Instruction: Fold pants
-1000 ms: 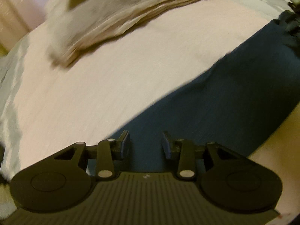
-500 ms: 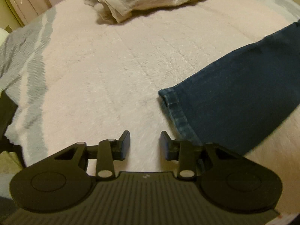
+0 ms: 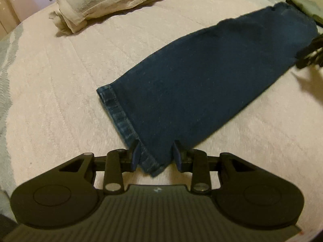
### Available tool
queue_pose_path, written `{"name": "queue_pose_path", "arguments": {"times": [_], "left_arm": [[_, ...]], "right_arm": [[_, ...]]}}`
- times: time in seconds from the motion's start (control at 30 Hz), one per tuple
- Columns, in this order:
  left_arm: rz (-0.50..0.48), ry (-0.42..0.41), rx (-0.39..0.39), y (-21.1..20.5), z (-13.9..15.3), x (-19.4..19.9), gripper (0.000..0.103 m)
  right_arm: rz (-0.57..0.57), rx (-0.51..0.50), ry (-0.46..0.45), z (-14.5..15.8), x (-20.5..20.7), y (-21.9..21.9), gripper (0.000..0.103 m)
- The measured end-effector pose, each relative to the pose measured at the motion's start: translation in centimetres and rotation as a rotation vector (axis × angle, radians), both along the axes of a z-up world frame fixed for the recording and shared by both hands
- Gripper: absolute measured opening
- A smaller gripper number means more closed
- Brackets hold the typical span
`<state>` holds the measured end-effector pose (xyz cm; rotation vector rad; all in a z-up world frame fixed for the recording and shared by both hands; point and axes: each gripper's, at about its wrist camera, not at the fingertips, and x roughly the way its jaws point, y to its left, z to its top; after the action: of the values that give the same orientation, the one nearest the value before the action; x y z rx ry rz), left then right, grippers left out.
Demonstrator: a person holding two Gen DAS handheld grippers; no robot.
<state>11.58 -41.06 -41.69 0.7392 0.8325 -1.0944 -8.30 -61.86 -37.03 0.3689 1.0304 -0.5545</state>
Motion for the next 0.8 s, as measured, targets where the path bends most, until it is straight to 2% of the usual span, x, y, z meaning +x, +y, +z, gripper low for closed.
{"name": "queue_pose_path", "arguments": {"times": [0.13, 0.3, 0.4, 0.53, 0.7, 0.77, 0.8], "left_arm": [[0.037, -0.028, 0.018, 1.2, 3.0, -1.1, 0.03], [0.123, -0.038, -0.006, 1.4, 8.7, -4.1, 0.029], [0.17, -0.014, -0.044, 0.6, 12.0, -6.9, 0.03], [0.193, 0.025, -0.065, -0.7, 15.6, -11.7, 0.035], [0.23, 0.073, -0.095, -2.4, 19.2, -16.6, 0.049], [0.248, 0.07, -0.106, -3.1, 20.4, -17.9, 0.062], [0.261, 0.071, -0.115, -3.4, 20.9, -18.5, 0.064]], "right_arm": [[-0.1, -0.043, 0.011, 3.9, -5.0, -0.2, 0.059], [-0.288, -0.038, 0.011, 8.5, -11.5, -1.0, 0.062], [-0.377, -0.029, 0.0, 11.9, -14.7, -0.5, 0.063], [-0.42, -0.005, -0.011, 15.5, -16.9, -0.5, 0.064], [-0.443, 0.024, -0.018, 19.2, -18.3, -0.6, 0.065], [-0.419, 0.027, 0.0, 20.4, -18.5, -0.3, 0.065], [-0.408, 0.024, 0.011, 20.8, -18.5, -0.2, 0.066]]}}
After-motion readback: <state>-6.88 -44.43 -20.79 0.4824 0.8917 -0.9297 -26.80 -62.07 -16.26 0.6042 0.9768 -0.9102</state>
